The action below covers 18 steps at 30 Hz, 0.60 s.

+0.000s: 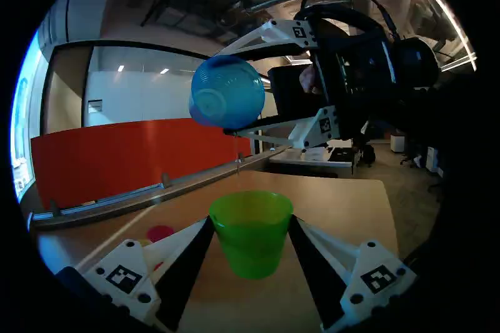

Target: Pour water

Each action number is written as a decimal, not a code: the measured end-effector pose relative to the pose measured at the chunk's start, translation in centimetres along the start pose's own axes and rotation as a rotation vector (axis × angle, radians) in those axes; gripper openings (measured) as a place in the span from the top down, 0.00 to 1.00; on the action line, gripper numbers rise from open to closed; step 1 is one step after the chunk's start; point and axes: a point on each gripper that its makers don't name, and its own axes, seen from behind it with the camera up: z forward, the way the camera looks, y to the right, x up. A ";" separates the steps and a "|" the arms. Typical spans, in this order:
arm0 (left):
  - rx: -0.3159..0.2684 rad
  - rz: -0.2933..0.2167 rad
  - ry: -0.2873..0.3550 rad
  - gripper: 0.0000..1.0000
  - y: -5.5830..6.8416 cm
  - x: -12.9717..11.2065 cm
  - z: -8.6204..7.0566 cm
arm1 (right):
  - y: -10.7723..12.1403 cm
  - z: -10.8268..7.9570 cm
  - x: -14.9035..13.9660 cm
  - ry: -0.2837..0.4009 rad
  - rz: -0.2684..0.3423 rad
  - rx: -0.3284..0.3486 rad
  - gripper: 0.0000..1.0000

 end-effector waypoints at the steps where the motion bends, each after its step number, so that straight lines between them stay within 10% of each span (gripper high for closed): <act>1: 0.000 0.000 0.000 0.15 0.0 0.0 0.0 | 0.0 0.0 0.0 0.000 0.000 0.000 0.10; 18: 0.000 0.001 0.001 0.15 0.0 0.0 -0.1 | 0.1 0.1 0.1 0.001 0.003 0.000 0.10</act>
